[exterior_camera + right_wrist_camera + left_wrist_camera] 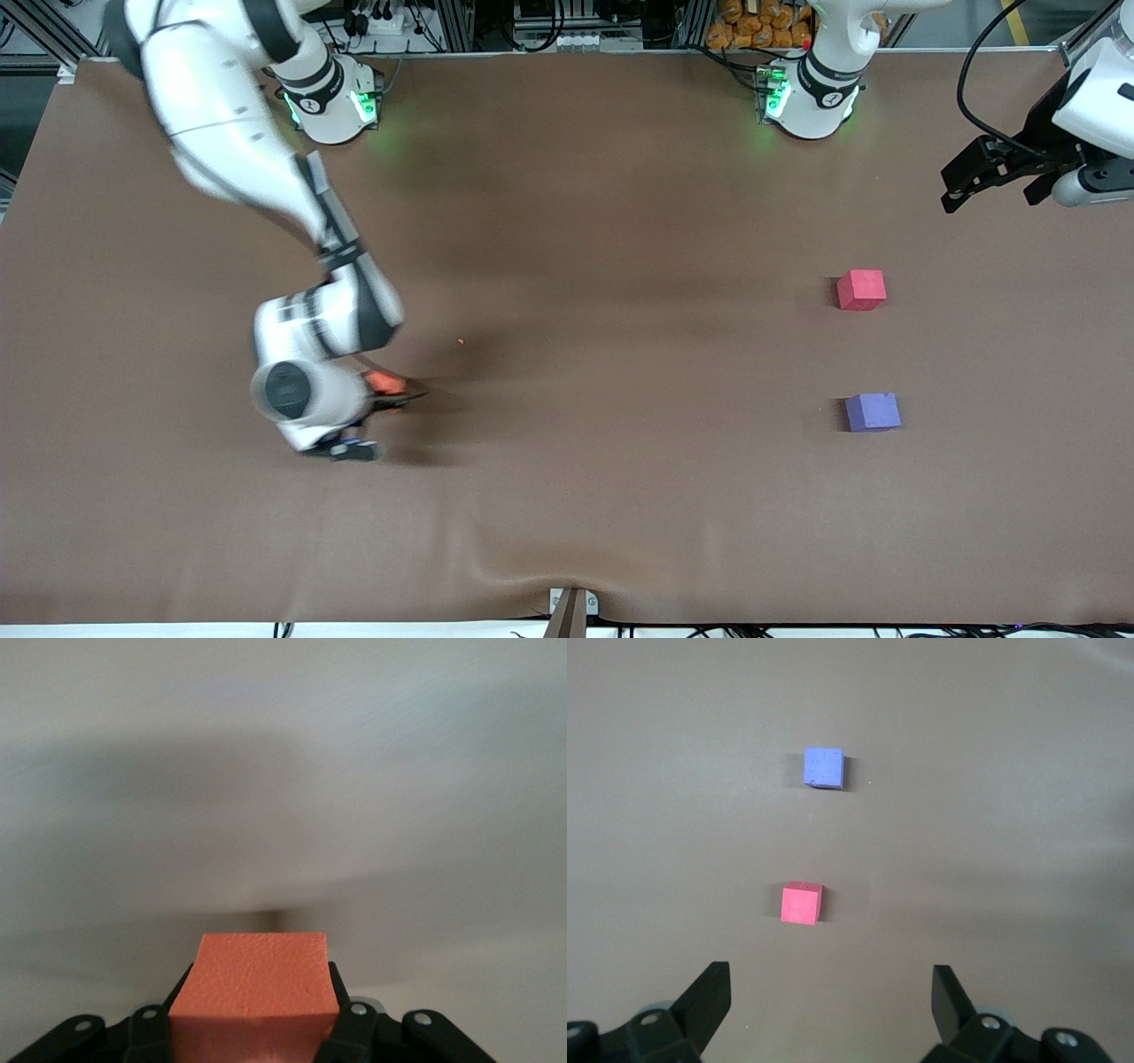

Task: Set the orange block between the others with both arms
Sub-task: 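Carry the orange cube to mid-table and set it down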

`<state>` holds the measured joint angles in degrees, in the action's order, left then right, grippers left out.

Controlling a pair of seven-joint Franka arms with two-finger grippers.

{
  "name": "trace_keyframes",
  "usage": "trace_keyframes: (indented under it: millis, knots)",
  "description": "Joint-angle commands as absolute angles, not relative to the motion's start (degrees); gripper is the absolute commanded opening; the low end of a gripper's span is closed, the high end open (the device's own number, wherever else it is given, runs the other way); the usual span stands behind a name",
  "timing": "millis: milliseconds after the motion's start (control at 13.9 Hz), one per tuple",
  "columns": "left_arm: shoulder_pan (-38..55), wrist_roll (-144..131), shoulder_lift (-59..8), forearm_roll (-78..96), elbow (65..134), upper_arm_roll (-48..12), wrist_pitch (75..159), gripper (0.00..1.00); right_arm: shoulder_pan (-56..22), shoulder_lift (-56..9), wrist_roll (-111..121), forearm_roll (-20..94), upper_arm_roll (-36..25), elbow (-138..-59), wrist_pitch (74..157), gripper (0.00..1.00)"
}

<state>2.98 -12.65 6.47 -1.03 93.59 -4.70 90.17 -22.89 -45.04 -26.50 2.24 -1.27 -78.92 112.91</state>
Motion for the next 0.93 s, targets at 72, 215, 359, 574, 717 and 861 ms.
trace_keyframes:
  millis: [72, 215, 359, 574, 717, 861]
  knots:
    - [2.7, -12.3, 6.3, -0.1, 93.3, -4.9, 90.6, 1.0, -32.8, -44.5, -36.4, 5.6, -2.1, -75.3, 108.4, 0.0]
    - [2.8, -12.3, 6.3, -0.1, 93.3, -4.9, 90.6, 1.0, -37.3, -44.5, -39.6, 6.2, -2.1, -75.1, 108.5, 0.0]
    - [2.8, -12.3, 6.3, -0.1, 93.4, -4.9, 90.6, 1.0, -40.0, -44.7, -41.1, 8.2, -2.2, -75.1, 108.9, 0.0]
    - [2.8, -12.3, 6.3, -0.1, 93.4, -5.0, 90.6, 1.0, -41.3, -45.8, -41.1, 8.6, -2.2, -75.5, 113.5, 0.03]
    - [2.8, -12.4, 6.3, 0.3, 93.4, -5.4, 90.6, 1.0, -41.3, -46.5, -40.5, 8.6, -2.2, -75.8, 115.4, 0.19]
    - [2.8, -12.8, 6.2, 0.3, 93.4, -6.1, 90.6, 1.0, -41.3, -47.9, -40.3, 8.4, -2.3, -75.8, 117.9, 0.35]
